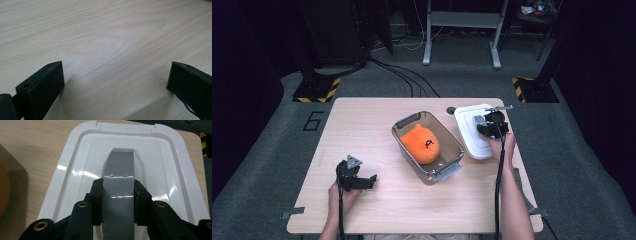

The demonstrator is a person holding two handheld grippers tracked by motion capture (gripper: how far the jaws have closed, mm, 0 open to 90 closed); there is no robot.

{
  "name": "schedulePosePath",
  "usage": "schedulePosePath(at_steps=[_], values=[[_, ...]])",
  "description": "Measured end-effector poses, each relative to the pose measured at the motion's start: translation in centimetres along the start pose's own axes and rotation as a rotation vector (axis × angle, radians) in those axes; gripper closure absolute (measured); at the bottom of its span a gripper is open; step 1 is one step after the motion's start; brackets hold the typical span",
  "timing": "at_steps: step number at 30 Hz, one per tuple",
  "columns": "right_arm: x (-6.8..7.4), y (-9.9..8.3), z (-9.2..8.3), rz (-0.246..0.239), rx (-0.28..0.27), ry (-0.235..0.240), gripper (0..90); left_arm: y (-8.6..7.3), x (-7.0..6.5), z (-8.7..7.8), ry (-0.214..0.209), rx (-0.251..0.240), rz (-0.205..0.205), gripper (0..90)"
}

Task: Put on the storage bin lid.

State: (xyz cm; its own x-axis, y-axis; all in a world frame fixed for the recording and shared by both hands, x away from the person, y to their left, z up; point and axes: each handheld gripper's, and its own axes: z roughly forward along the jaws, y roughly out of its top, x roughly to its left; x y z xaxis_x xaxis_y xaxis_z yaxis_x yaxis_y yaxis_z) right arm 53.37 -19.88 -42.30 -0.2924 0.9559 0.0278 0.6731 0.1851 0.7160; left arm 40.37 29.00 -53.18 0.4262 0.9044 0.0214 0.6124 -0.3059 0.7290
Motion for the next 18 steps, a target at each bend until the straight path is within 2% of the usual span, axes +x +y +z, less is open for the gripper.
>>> schedulePosePath(at_steps=[9, 18], values=[[-0.5, 1.1, -2.9, -0.016, -0.027, 0.003, 66.5, 0.0, -0.1, 0.0, 0.001, -0.001, -0.001, 0.4], [0.3, 2.3, -5.8, -0.049, -0.039, -0.002, 66.5, 0.0, -0.1, 0.0, 0.005, -0.002, -0.001, 0.6]])
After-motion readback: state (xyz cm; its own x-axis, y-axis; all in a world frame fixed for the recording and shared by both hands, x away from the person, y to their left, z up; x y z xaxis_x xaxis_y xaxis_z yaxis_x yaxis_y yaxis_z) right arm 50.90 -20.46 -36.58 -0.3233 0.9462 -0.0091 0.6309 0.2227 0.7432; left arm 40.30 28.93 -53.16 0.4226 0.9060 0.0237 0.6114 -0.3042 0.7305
